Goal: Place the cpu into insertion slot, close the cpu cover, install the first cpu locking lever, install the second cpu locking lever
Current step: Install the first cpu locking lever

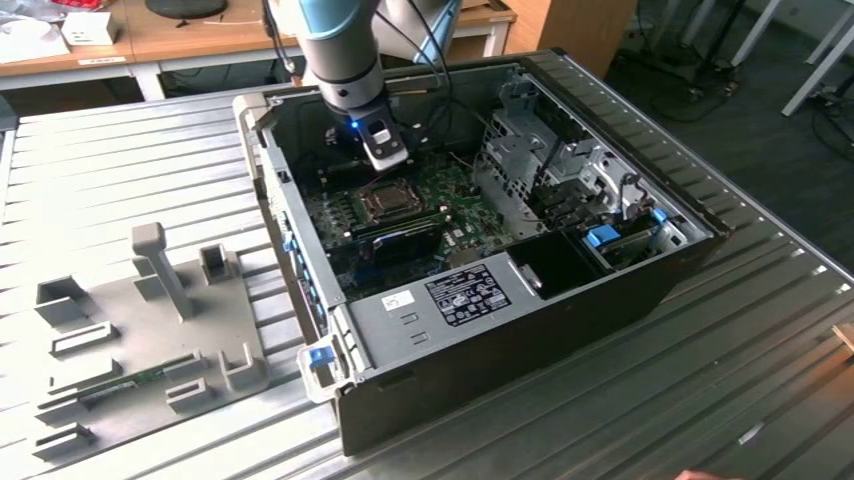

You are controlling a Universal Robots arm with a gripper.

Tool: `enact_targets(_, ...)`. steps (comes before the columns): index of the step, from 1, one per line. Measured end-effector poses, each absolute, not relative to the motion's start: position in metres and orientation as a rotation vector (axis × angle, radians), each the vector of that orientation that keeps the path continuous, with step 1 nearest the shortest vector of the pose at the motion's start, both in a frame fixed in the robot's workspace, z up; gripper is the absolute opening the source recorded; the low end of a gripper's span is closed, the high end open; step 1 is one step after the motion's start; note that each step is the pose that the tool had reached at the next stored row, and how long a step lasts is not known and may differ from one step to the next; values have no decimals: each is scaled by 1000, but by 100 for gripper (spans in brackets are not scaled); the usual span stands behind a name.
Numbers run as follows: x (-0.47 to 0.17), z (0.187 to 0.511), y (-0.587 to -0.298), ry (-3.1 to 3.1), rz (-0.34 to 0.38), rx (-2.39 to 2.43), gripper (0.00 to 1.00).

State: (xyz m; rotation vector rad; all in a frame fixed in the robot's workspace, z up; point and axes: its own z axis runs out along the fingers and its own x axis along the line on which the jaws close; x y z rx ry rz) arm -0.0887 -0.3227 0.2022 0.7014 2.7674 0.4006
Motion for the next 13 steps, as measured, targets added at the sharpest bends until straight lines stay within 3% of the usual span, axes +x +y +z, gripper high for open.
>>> enact_targets(13,-86,195,-323,2767,401,701,10)
